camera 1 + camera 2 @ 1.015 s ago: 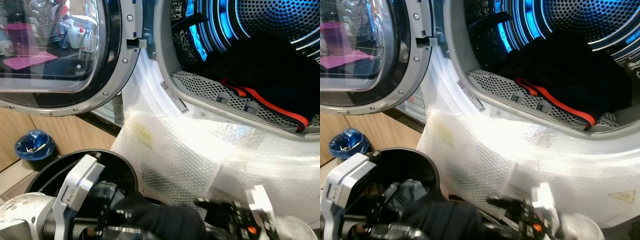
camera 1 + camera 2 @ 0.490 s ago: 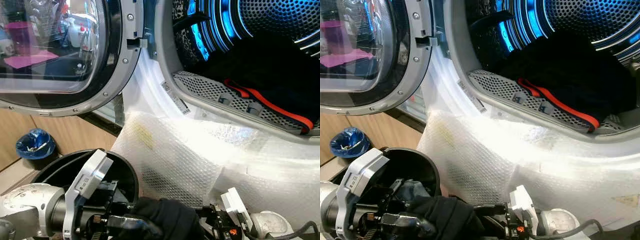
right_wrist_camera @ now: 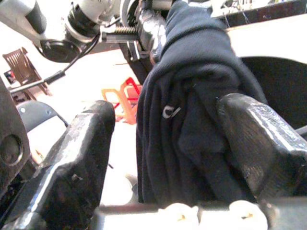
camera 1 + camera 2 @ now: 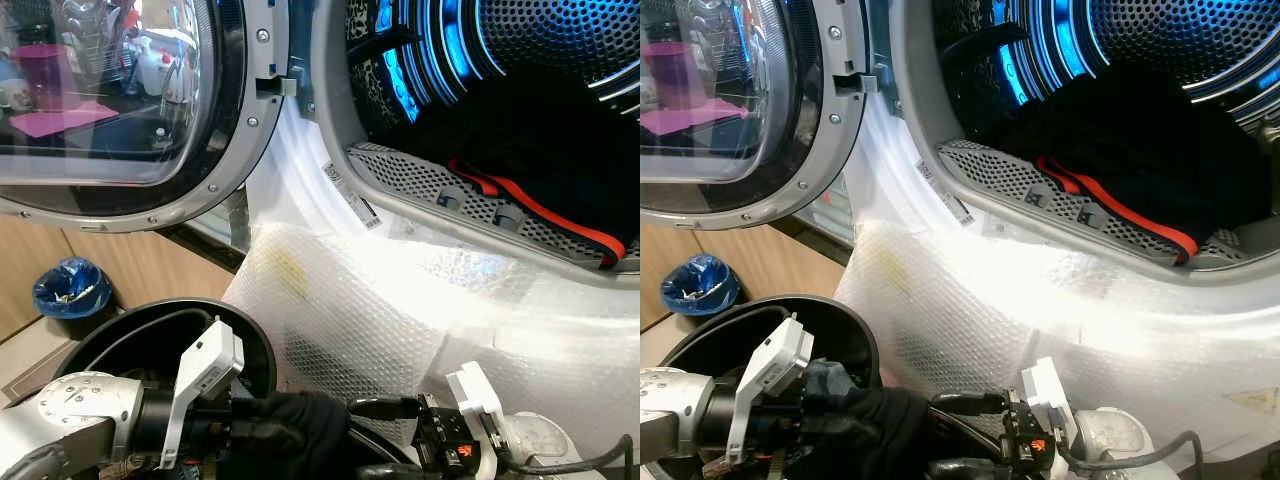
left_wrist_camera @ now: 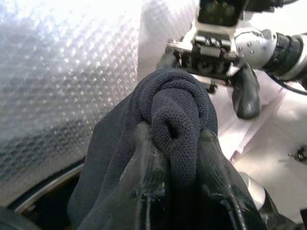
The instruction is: Clothes washing
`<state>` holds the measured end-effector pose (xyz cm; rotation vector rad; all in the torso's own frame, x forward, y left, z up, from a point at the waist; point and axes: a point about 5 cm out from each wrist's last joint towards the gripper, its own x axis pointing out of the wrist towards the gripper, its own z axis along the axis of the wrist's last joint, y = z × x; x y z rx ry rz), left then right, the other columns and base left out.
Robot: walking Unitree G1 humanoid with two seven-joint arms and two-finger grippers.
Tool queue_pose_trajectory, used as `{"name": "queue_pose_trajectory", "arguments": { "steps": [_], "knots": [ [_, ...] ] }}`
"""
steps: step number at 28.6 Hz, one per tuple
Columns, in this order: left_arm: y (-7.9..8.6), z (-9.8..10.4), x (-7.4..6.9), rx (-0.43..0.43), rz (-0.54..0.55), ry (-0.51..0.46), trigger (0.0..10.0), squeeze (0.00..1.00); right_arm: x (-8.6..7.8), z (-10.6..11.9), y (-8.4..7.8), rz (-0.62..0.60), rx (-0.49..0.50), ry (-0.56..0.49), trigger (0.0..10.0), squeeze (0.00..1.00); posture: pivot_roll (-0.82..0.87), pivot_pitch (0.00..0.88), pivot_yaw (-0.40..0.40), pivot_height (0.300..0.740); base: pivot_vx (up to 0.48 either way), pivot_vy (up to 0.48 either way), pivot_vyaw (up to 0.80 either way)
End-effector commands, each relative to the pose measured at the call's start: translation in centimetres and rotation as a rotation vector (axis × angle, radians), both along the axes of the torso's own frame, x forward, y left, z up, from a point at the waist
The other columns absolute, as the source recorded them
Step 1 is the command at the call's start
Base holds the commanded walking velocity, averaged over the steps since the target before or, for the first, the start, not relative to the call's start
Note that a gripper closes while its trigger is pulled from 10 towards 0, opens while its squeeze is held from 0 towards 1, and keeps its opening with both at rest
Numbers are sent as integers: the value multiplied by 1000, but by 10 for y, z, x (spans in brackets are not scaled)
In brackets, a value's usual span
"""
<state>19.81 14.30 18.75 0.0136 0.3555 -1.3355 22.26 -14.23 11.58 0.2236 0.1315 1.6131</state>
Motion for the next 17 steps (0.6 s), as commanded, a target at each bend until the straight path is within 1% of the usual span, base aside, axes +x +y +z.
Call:
{"name": "queue_pose_trajectory", "arguments": {
  "steps": [1, 4, 5, 6, 8, 9, 12, 13, 16, 17],
  "knots": [
    [-4, 4, 2, -5, -24, -46, 0, 0, 0, 1, 1, 4, -20, -24, 10000, 0, 153, 24, -89, 740, 0, 0, 0],
    [-7, 2, 2, -6, -42, -52, 0, 0, 4, -4, 7, -34, -53, -44, 10000, 0, 153, 24, -89, 740, 0, 0, 0],
    [-8, 2, 1, -8, -49, -55, 0, 0, 7, -6, 9, -63, -68, -55, 10000, 0, 156, 24, -91, 740, 0, 0, 0],
    [-11, 2, 2, -18, -56, -61, 0, 0, 13, -12, 14, -129, -102, -68, 10000, 0, 156, 24, -91, 740, 0, 0, 0],
    [-12, 2, 3, -22, -57, -62, 0, 0, 15, -14, 15, -143, -110, -70, 10000, 0, 157, 24, -92, 740, 0, 0, 0],
    [-14, 2, 4, -29, -58, -66, 0, 0, 21, -19, 18, -201, -135, -60, 10000, 0, 158, 24, -90, 740, 0, 0, 0],
    [-17, 4, 6, -42, -55, -78, 0, 0, 23, -21, 21, -243, -133, -48, 10000, 0, 159, 25, -91, 740, 0, 0, 0],
    [-20, 7, 9, -58, -46, -95, 0, 0, 21, -22, 22, -238, -132, -33, 10000, 0, 160, 28, -92, 740, 0, 0, 0],
    [-22, 10, 10, -72, -41, -105, 0, 0, 18, -22, 23, -219, -132, -30, 10000, 0, 159, 30, -89, 740, 0, 0, 0],
    [-27, 13, 13, -93, -30, -120, 0, 0, 12, -23, 23, -174, -125, -12, 10000, 0, 159, 31, -87, 740, 0, 0, 0]
  ]
}}
